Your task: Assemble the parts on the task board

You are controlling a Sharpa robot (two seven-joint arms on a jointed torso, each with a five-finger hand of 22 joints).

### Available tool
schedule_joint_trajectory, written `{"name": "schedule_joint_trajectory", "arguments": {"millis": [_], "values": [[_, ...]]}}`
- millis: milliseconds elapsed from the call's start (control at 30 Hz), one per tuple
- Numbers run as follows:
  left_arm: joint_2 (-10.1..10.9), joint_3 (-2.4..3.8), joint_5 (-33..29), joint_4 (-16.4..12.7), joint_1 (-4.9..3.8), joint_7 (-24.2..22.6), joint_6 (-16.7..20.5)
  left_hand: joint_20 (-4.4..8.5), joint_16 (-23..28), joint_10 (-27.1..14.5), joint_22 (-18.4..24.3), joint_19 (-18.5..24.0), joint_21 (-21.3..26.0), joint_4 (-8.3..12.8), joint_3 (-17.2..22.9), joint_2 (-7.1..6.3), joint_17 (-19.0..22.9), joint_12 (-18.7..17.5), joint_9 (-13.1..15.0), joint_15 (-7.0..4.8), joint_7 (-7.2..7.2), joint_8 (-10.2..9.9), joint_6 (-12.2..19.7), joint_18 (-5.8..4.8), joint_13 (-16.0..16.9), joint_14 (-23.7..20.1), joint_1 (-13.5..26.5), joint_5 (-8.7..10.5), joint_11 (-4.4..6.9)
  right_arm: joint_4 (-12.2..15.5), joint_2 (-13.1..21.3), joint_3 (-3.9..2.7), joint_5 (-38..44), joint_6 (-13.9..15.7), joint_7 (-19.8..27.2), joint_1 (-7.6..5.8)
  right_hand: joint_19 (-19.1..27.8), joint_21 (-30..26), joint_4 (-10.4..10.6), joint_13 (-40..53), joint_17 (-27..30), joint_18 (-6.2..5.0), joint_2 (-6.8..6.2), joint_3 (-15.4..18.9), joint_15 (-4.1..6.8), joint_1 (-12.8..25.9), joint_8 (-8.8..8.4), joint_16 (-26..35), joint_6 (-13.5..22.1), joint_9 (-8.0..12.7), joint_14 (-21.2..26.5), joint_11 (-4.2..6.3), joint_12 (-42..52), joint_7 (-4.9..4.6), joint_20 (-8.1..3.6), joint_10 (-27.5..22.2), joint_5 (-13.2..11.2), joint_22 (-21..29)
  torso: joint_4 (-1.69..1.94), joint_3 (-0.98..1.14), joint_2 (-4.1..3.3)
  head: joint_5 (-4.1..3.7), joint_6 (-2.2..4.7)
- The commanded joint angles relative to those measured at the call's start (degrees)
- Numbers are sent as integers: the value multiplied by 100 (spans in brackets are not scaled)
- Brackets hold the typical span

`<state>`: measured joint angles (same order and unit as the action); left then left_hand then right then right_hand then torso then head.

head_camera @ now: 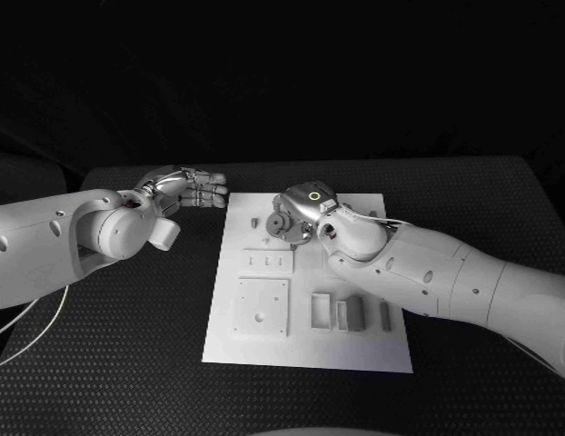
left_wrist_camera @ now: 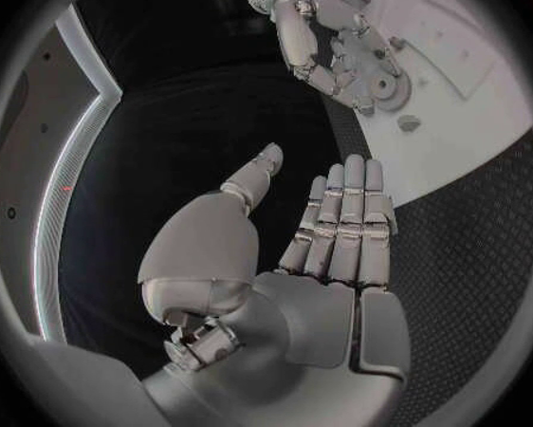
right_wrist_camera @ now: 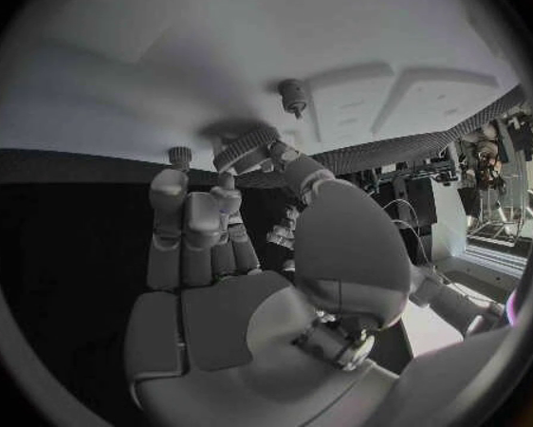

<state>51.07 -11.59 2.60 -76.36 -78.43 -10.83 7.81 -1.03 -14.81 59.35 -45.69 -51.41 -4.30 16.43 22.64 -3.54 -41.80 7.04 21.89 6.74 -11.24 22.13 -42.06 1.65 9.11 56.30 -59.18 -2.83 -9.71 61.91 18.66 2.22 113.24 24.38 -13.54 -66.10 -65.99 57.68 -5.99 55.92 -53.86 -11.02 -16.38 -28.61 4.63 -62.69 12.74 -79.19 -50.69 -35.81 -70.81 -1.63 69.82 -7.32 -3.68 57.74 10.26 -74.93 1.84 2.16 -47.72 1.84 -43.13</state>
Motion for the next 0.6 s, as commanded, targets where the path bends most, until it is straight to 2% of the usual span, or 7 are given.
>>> {"name": "schedule_joint_trajectory", "arguments": {"millis": [33, 367, 600], "values": [[-1, 4, 16, -21, -7, -12, 12, 13, 40, -38, 9, -11, 30, 7, 21, -9, -10, -40, 5, -10, -104, 9, 35, -60, 8, 35, 36, -21, -10, -37, 11, 15, 263, -284, -150, 21, 9, -32, -125, 11, 10, -398, -38, 2, -24, -54, -27, 24, -43, -6, 19, -12, -24, -86, 33, -58, 28, -85, 3, -4, -2, -5, 1], [9, 4, 16, -29, -7, -7, 19, 13, 42, -39, 9, -10, 30, 8, 22, -13, -11, -41, 5, -10, -105, 9, 37, -60, 8, 35, 35, -21, -11, -34, 12, 18, 355, -366, -54, 21, 16, -70, -466, 29, 15, -398, 7, -134, -35, -292, -19, 38, -73, -21, 53, -20, -14, -91, 74, -91, 36, -89, 0, -2, -1, -3, -2], [9, 4, 16, -27, -7, -5, 23, 13, 43, -39, 9, -10, 30, 7, 23, -13, -12, -41, 5, -10, -106, 9, 39, -60, 8, 36, 36, -21, -11, -26, 21, 28, 358, -246, -1, 21, -7, -63, -644, 26, 27, -398, 184, -304, 36, -499, 139, 39, -343, -121, 32, 65, 1, 1, 99, -26, 33, -101, 3, -1, -2, 1, -5]]}}
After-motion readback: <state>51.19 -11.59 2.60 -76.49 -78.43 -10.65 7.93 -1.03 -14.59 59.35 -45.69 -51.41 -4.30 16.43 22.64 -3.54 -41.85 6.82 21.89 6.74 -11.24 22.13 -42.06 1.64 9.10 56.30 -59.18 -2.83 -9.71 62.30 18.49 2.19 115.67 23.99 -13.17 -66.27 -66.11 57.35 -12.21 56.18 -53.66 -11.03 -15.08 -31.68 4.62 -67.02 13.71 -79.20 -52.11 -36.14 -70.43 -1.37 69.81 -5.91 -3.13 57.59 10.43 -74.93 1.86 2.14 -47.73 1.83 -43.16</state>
